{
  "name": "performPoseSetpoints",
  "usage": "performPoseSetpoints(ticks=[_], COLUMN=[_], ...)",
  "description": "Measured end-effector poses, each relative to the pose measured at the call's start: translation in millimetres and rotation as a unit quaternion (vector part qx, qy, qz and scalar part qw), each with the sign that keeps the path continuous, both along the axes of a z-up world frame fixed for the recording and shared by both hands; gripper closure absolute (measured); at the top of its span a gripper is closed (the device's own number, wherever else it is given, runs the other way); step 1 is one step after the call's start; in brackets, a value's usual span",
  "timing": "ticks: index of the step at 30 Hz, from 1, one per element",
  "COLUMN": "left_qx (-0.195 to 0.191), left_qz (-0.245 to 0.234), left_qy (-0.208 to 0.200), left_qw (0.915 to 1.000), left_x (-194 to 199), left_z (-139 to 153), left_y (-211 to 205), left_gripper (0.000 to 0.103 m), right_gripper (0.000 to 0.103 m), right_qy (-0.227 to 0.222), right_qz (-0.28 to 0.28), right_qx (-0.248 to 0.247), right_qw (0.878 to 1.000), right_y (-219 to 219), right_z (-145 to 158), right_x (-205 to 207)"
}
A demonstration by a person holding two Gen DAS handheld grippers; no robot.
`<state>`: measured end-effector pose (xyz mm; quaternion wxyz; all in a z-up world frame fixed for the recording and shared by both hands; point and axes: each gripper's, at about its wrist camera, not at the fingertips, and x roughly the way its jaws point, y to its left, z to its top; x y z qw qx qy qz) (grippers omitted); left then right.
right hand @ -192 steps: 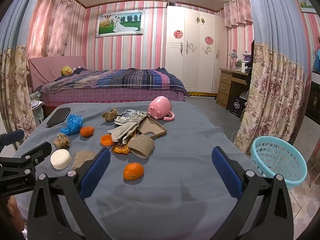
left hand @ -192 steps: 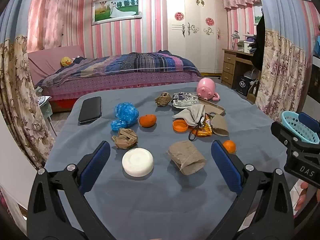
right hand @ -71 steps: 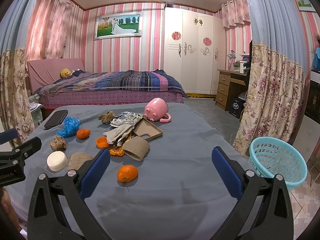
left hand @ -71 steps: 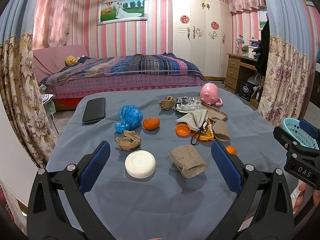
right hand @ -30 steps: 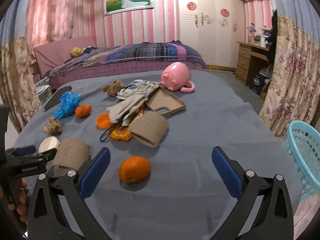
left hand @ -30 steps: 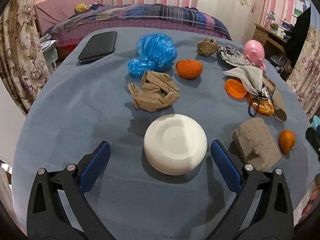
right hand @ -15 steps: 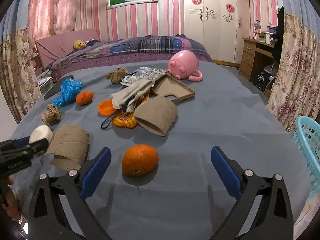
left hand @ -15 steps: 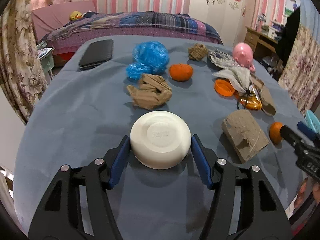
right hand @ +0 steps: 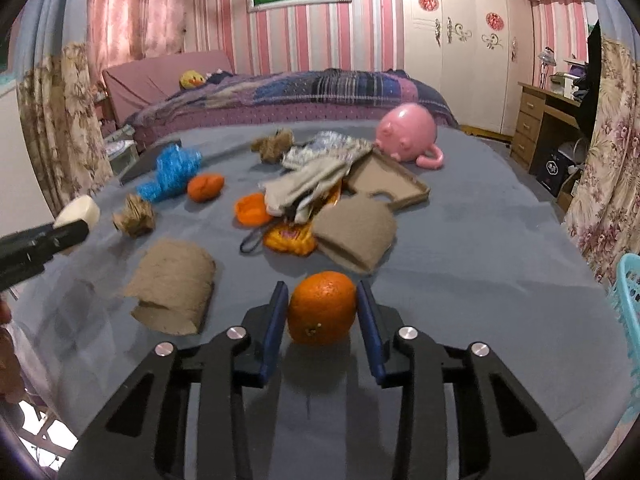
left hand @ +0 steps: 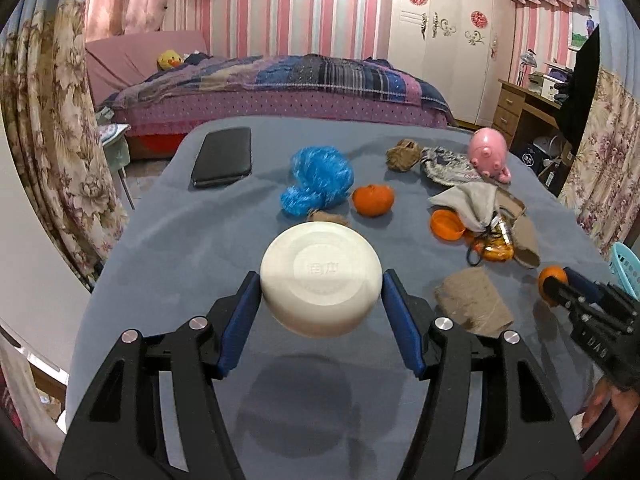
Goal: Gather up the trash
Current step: 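Carry the soap bar and tangerine in both tools over the blue basket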
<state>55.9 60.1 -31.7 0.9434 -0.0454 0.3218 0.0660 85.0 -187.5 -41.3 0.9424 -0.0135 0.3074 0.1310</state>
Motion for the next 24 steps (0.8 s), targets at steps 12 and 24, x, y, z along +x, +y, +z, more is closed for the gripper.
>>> performPoseSetpoints(ticks=[12, 24], left_qx=[0.014, 0.0], left_qz=[-0.043, -0.124], left_qy=[-0.05, -0.071], left_qw=[0.9977, 0.9897], left_x=[5, 21], left_z=[48, 60], left_y=[-65, -171], left_gripper=[0.042, 0.042], right_gripper=[0.068, 0.068], right_qy=[-0.062, -0.102], right_qz=[-0.071, -0.182], right_qx=[-0.001, -0.026], right_qw=[0.996, 0.978], right_y=[-93, -226], right_z=[56, 81], right_x=[-9, -41])
